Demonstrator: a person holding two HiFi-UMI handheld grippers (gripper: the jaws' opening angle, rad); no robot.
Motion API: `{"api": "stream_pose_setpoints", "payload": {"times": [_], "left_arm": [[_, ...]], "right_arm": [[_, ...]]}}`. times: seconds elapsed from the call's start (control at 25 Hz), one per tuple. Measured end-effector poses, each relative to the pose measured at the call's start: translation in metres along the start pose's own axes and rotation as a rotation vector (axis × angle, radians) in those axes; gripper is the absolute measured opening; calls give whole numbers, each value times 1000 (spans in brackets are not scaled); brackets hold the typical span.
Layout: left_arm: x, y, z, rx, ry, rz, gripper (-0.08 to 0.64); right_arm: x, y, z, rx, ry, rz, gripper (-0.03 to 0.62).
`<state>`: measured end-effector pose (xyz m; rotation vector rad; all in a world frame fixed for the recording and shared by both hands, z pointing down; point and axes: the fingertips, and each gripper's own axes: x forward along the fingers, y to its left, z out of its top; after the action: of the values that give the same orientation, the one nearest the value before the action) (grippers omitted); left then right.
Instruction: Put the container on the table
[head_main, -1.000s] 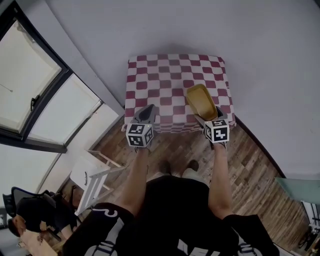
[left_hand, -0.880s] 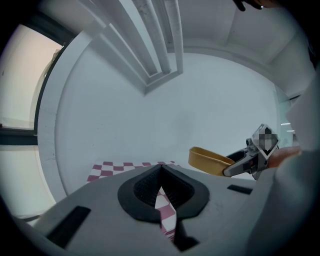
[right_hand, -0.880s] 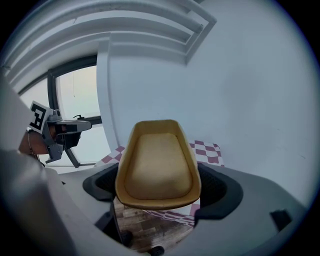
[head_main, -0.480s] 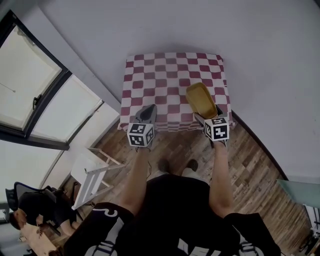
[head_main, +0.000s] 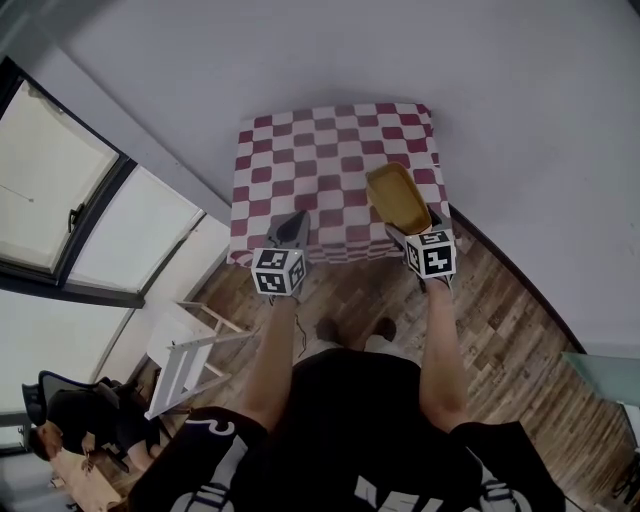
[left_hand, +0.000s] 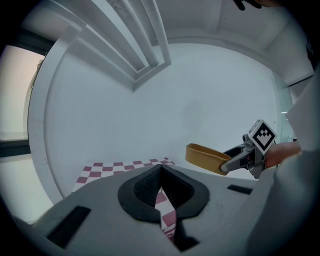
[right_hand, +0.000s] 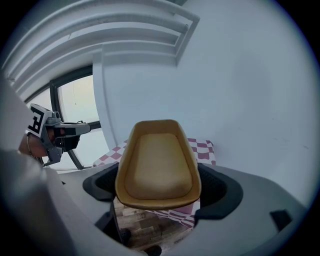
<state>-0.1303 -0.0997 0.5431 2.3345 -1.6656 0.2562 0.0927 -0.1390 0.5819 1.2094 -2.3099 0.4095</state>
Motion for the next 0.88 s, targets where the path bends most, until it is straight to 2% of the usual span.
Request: {"api": "stream_pose_setpoints", "payload": {"times": [0.32, 0.88], "left_arm": [[15, -32, -6, 5, 15, 0, 25], [24, -57, -21, -19, 31, 59, 25]], "right_arm": [[-13, -33, -14, 20, 2, -3, 479], [-11, -58, -29, 0, 19, 45, 479]]}}
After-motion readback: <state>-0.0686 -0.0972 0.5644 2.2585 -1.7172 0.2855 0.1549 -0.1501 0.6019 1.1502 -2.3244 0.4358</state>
